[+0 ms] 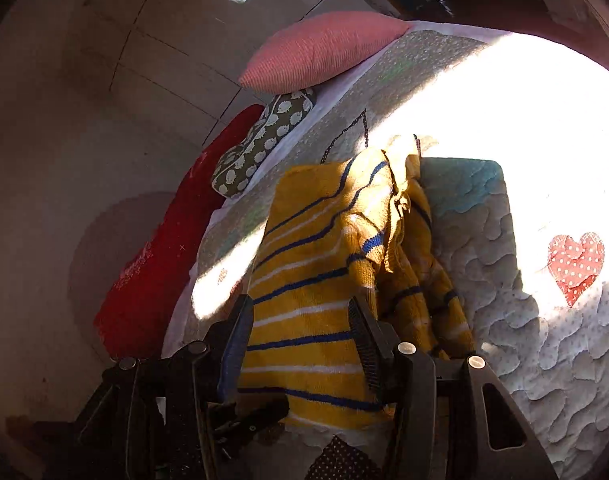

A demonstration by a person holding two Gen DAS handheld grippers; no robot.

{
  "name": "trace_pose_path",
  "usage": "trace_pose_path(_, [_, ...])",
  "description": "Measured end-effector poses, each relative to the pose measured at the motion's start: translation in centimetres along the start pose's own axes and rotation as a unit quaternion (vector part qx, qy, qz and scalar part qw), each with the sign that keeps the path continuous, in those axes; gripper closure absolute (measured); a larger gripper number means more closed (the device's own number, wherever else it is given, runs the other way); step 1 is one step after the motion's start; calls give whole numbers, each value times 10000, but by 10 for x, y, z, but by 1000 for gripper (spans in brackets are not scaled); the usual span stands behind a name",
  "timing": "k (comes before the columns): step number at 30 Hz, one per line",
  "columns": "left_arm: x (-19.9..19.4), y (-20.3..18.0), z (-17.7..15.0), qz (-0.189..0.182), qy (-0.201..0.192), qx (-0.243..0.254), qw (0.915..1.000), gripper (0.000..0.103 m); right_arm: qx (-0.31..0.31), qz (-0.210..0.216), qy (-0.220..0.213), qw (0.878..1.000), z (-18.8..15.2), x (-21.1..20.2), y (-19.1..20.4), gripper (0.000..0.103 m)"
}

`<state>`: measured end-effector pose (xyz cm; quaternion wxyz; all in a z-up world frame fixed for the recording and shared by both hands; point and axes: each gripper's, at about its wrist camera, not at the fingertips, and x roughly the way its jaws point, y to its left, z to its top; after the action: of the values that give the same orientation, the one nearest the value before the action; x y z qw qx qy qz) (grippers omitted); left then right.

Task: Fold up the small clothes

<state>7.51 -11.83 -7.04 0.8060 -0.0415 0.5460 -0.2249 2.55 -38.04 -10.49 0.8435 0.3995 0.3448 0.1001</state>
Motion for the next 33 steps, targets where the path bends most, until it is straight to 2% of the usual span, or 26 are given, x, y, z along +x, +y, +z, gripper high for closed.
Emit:
trace_pose_path(2, [-14, 5, -8, -31, -68, -93, 9999, 51, 3, -605, 133, 9981, -10, 7, -18, 50])
trace_pose_path(3, [-20, 8, -11, -22, -103, -141, 9998, 51, -7, -751, 167, 9970, -11, 7, -23, 55])
trace_pose_path(4, [-27, 11, -15, 6, -160, -168, 9997, 51, 12, -695, 151, 9975, -10, 2, -23, 57])
trace_pose_path(5, [-33, 13, -18, 40, -234, -164, 9996, 51, -33, -735, 93, 9972, -7, -3, -18, 57])
trace_pose_path(8, [-48, 13, -28, 174, -459, -143, 9987, 51, -729, -1009, -303, 9918, 10, -20, 24, 56])
trace_pose_path(10, [-53, 13, -31, 197, -547, -148, 9982, 51, -1149, -1110, -414, 9863, 25, -18, 55, 56])
trace_pose_path(14, [-58, 14, -35, 247, -574, -114, 9980, 50, -1516, -919, -198, 9840, 63, 19, 97, 56])
trace_pose_path(17, [-62, 20, -42, 462, -626, -84, 9969, 50, -1122, -532, 196, 9921, 87, 71, 97, 56])
trace_pose_path(19, [-63, 25, -46, 579, -633, -74, 9963, 50, -757, -496, 541, 9944, 97, 107, 81, 56])
trace_pose_path(20, [-63, 29, -47, 583, -620, -93, 9963, 50, -650, -581, 742, 9934, 100, 122, 71, 56])
trace_pose_path(21, [-64, 35, -47, 572, -612, -143, 9964, 50, -637, -872, 843, 9906, 103, 134, 61, 56])
trace_pose_path(23, [-67, 49, -48, 566, -618, -307, 9960, 50, -738, -1571, 677, 9825, 108, 140, 46, 63])
trace_pose_path(25, [-70, 67, -47, 608, -649, -534, 9946, 50, -785, -2114, 329, 9737, 111, 128, 42, 63])
trace_pose_path(27, [-74, 84, -44, 671, -711, -751, 9924, 50, -1024, -2188, 198, 9702, 103, 113, 54, 62])
trace_pose_path(29, [-78, 98, -43, 780, -772, -930, 9896, 50, -1381, -1891, 175, 9720, 84, 97, 74, 62])
trace_pose_path(31, [-80, 109, -44, 822, -803, -1092, 9874, 50, -1715, -1485, 354, 9733, 55, 89, 93, 62])
trace_pose_path(33, [-81, 115, -43, 827, -775, -1224, 9860, 50, -2104, -1377, 511, 9665, 22, 89, 106, 62])
